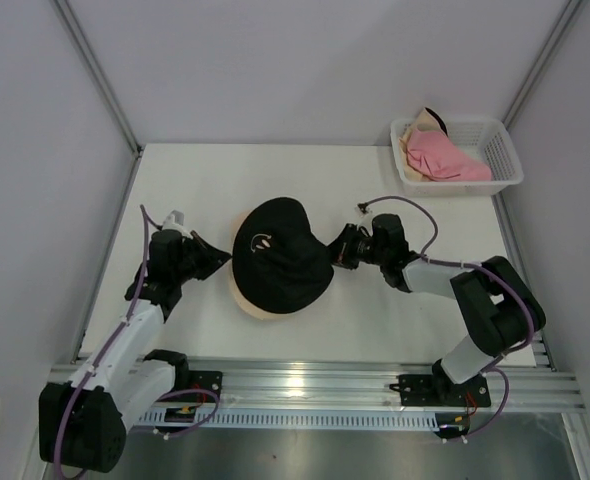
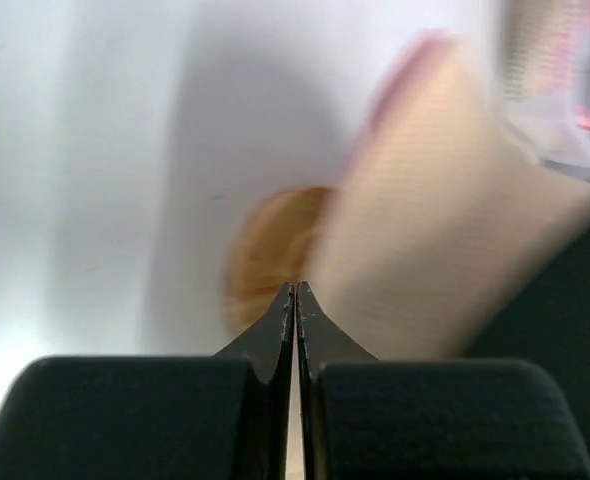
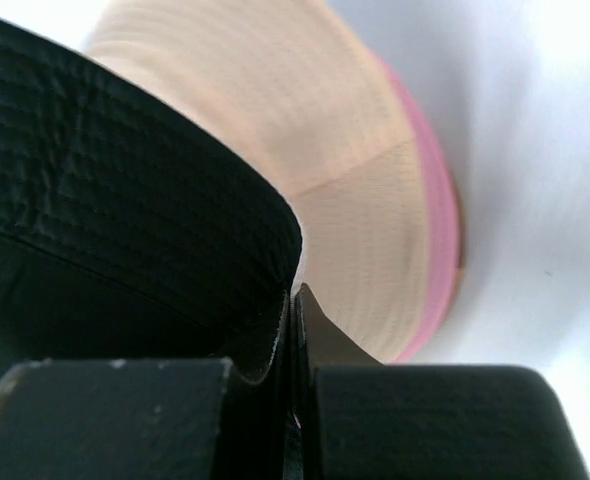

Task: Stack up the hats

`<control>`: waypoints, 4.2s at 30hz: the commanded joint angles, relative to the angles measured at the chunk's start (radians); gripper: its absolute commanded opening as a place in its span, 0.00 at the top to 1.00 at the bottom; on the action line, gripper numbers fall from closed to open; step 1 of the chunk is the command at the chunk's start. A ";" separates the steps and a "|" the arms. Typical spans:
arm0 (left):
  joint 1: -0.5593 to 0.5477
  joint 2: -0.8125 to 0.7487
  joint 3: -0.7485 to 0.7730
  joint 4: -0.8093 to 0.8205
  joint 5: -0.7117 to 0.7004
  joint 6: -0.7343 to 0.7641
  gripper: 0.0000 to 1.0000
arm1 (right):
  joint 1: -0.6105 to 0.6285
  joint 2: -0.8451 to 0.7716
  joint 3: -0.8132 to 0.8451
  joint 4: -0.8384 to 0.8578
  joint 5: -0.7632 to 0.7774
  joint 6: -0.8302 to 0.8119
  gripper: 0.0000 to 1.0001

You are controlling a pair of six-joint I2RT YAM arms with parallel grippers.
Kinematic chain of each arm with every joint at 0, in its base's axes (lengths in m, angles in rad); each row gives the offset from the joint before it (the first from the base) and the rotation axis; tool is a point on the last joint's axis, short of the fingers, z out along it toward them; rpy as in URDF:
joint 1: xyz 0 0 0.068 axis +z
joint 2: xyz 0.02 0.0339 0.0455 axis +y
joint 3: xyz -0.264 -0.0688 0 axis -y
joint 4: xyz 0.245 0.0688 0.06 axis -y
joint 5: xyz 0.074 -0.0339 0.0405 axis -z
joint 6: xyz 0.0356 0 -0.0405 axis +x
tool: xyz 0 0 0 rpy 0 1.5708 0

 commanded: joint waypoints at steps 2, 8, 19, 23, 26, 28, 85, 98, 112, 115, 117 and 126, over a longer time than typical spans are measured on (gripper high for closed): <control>0.004 0.041 -0.059 -0.113 -0.179 0.039 0.99 | 0.006 0.055 0.019 -0.132 0.054 -0.084 1.00; 0.002 -0.016 -0.083 -0.125 -0.188 0.068 0.99 | 0.002 -0.067 0.026 -0.205 0.093 -0.164 0.87; 0.011 -0.175 0.162 -0.400 -0.269 0.209 0.78 | 0.018 -0.303 0.139 -0.546 0.217 -0.253 0.33; 0.034 -0.175 0.288 -0.400 -0.095 0.341 0.45 | 0.015 -0.342 0.191 -0.652 0.283 -0.319 0.27; 0.036 -0.117 0.358 -0.279 0.123 0.456 0.23 | 0.006 -0.356 0.205 -0.646 0.295 -0.337 0.26; 0.036 -0.021 0.439 -0.230 0.264 0.519 0.17 | -0.009 -0.353 0.211 -0.642 0.295 -0.336 0.26; 0.007 0.148 0.229 -0.052 0.171 0.211 0.99 | 0.025 -0.609 -0.290 -0.091 0.300 0.094 0.29; 0.005 0.006 0.043 0.005 0.122 0.159 0.99 | 0.048 -0.423 -0.290 0.036 0.340 0.102 0.34; -0.001 -0.071 -0.010 0.028 0.107 0.144 0.99 | 0.054 -0.317 -0.319 0.332 0.311 0.201 0.37; -0.006 -0.073 -0.023 0.030 0.099 0.141 0.99 | 0.057 -0.296 -0.323 0.346 0.324 0.215 0.37; -0.009 -0.074 -0.026 0.027 0.094 0.142 0.99 | 0.058 -0.284 -0.324 0.351 0.326 0.240 0.36; -0.022 -0.091 -0.033 0.020 0.074 0.142 0.99 | 0.110 -0.245 -0.401 0.504 0.401 0.373 0.29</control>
